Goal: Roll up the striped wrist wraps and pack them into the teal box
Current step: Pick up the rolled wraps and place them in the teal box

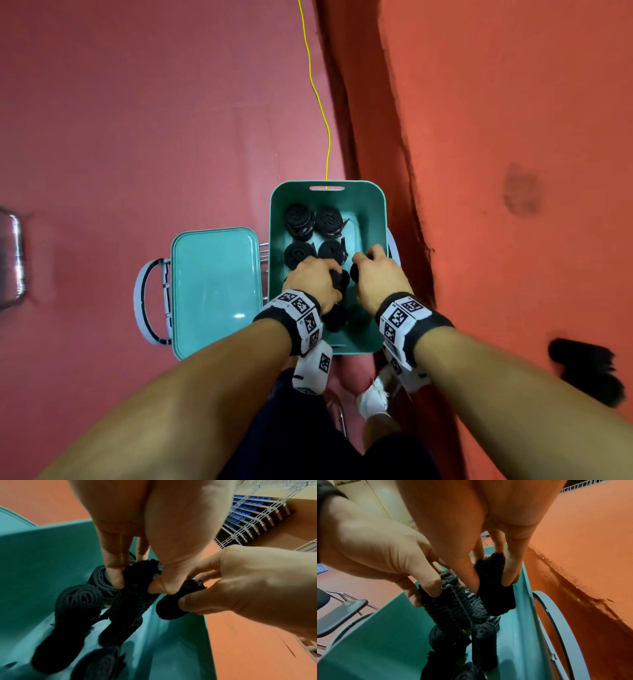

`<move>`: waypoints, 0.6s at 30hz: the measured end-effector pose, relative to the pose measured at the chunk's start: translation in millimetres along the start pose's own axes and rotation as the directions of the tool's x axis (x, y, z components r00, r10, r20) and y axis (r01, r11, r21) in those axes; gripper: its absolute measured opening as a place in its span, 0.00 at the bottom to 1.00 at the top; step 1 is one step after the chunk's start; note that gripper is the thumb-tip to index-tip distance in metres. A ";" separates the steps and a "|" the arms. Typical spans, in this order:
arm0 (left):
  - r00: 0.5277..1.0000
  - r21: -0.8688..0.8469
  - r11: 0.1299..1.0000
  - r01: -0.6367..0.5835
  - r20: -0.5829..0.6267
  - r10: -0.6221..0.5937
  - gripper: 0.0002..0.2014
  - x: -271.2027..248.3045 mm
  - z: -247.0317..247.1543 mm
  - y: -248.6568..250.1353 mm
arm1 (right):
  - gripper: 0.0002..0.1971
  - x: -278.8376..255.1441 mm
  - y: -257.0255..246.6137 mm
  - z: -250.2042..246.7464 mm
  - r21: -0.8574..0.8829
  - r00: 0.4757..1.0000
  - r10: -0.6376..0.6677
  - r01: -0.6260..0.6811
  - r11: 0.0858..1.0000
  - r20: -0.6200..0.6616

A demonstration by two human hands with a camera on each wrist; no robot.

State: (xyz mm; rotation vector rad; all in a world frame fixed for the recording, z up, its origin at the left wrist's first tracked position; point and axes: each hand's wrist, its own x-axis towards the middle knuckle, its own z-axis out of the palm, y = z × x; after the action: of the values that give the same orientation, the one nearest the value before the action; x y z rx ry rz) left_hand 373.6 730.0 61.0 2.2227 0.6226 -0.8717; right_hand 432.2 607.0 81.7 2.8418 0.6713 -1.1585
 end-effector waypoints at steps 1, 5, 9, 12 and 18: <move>1.000 0.012 1.000 0.004 0.017 -0.005 0.23 4.6 3.0 -1.9 | 0.18 4.6 -0.9 3.7 -0.001 1.000 0.016 -0.016 1.000 0.010; 0.998 0.042 0.999 0.034 0.055 -0.036 0.25 19.0 15.7 -10.4 | 0.17 21.5 -5.4 17.1 -0.015 0.996 0.069 -0.068 0.998 0.055; 0.994 0.051 0.995 0.080 0.069 -0.084 0.24 29.2 28.5 -21.6 | 0.19 36.9 -8.2 28.1 -0.040 0.984 0.118 -0.114 0.993 0.134; 0.991 0.046 0.993 0.111 0.074 -0.115 0.22 36.5 33.9 -29.6 | 0.21 47.5 -6.5 39.1 -0.052 0.972 0.144 -0.137 0.989 0.184; 0.991 0.067 0.993 0.097 0.086 -0.102 0.23 53.6 43.6 -34.7 | 0.21 63.9 -5.8 55.4 -0.013 0.957 0.162 -0.164 0.986 0.241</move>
State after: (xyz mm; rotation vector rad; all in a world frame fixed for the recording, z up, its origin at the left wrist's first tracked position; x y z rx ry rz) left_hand 369.7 731.6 -16.3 2.2097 0.6767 -1.0490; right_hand 433.8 628.2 -0.3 2.6371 0.4119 -1.4457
